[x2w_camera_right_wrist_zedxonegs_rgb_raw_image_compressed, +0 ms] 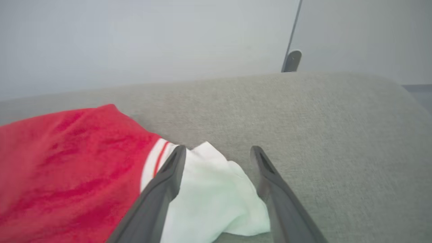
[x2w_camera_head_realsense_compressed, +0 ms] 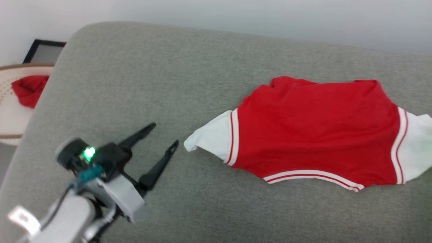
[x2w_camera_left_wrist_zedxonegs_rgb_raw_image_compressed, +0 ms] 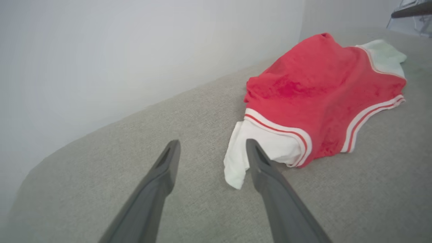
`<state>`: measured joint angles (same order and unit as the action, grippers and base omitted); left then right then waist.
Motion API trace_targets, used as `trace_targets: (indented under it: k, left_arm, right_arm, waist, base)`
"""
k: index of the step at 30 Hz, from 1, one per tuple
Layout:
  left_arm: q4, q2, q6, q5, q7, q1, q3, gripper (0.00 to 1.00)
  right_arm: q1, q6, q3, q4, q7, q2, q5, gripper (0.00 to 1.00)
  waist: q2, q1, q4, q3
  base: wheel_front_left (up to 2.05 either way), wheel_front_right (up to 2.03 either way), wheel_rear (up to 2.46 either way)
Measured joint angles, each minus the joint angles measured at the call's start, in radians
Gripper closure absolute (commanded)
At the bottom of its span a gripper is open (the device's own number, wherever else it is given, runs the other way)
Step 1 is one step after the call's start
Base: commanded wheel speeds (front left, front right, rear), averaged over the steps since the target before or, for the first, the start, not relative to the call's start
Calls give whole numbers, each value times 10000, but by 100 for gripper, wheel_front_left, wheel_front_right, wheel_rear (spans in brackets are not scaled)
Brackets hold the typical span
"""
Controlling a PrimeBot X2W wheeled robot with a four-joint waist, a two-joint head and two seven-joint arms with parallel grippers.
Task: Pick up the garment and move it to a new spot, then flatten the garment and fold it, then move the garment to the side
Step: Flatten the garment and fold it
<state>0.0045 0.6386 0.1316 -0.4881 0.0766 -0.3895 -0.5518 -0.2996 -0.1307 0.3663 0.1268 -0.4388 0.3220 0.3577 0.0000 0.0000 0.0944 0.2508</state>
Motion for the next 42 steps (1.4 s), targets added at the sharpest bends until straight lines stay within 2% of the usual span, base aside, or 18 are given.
trace_targets:
  k: [5, 8, 12, 16, 24, 32, 36, 42]
  left_arm:
    - [-794, 1685, 0, -1110, -1457, -1686, -1958, 0]
    - [-1097, 2349, 0, -1724, -2238, -2833, -3438, 0]
    - [-1166, 2677, 0, -2424, -2890, -4279, -5334, 0]
    - [-819, 2731, 0, -2811, -2943, -5397, -6801, 0]
    - [196, 2523, 0, -3214, -2617, -5806, -7267, 0]
    - [435, 2366, 0, -2577, -3131, -5090, -7302, 0]
    - [892, 2380, 0, -2173, -2832, -5230, -7292, 0]
    - [1802, 2033, 0, -1730, -2481, -5275, -7285, 0]
  right_arm:
    - [402, 0, -1124, -1260, 157, -301, 721, 0]
    - [552, 0, -1668, -1814, 209, -468, 894, 0]
    - [804, 0, -2107, -2328, 222, -623, 1026, 0]
    - [872, 0, -2385, -2635, 270, -656, 1110, 0]
    - [999, 0, -2504, -2918, 355, -644, 1237, 0]
    - [1000, 0, -2539, -3093, 339, -631, 1248, 0]
    - [1001, 0, -2591, -3210, 322, -627, 1246, 0]
    - [1002, 0, -2769, -3335, 226, -554, 1235, 0]
  waist:
    - [0, 0, -394, -116]
    - [0, 0, -663, -139]
    - [0, 0, -1039, -102]
    - [0, 0, -1387, 11]
    - [1, 0, -1954, 372]
    - [0, 0, -2262, 615]
    - [0, 0, -2273, 688]
    - [0, 0, -2266, 765]
  base:
    - [0, 0, 0]
    - [0, 0, 0]
    - [0, 0, 0]
    - [0, 0, 0]
    - [0, 0, 0]
    - [0, 0, 0]
    - [0, 0, 0]
    - [0, 0, 0]
